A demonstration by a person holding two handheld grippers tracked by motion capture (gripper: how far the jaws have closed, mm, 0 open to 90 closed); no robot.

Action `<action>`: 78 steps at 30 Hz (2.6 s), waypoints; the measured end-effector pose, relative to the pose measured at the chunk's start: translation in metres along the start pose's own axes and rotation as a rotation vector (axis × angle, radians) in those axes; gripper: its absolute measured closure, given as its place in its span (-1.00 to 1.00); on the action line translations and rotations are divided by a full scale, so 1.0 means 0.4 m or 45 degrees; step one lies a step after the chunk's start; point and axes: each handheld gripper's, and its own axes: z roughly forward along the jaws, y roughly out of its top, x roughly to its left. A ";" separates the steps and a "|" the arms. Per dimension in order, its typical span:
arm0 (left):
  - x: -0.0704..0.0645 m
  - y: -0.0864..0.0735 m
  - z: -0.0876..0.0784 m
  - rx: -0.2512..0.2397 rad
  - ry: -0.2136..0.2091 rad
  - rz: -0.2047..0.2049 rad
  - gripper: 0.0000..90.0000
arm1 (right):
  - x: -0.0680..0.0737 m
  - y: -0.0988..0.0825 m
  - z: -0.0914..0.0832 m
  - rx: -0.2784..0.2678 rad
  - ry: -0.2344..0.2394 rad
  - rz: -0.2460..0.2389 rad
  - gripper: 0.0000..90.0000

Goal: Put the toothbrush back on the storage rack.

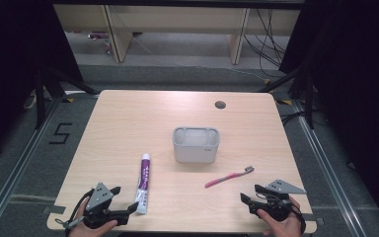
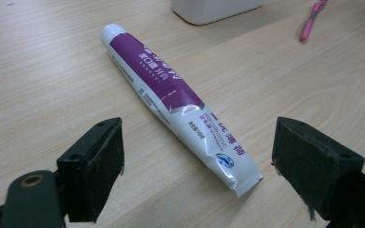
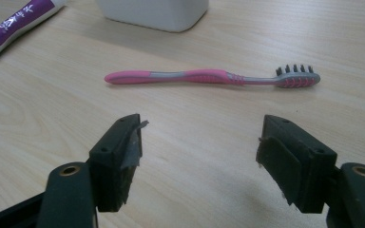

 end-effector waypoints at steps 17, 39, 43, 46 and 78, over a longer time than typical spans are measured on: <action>0.002 -0.002 -0.001 -0.004 -0.001 -0.003 -0.61 | 0.012 0.026 0.003 -0.048 0.037 -0.093 0.61; 0.001 -0.002 0.002 -0.002 0.002 -0.011 -0.60 | 0.068 0.100 0.110 0.032 0.114 -0.203 1.00; 0.000 -0.002 0.003 -0.003 -0.004 -0.010 -0.60 | 0.090 0.117 0.146 0.064 0.133 -0.210 1.00; -0.001 -0.002 0.002 -0.002 0.000 -0.010 -0.60 | 0.101 0.128 0.173 0.075 0.139 -0.241 1.00; -0.002 0.000 0.005 -0.001 -0.009 -0.003 -0.60 | 0.141 0.137 0.264 0.204 0.199 -0.273 1.00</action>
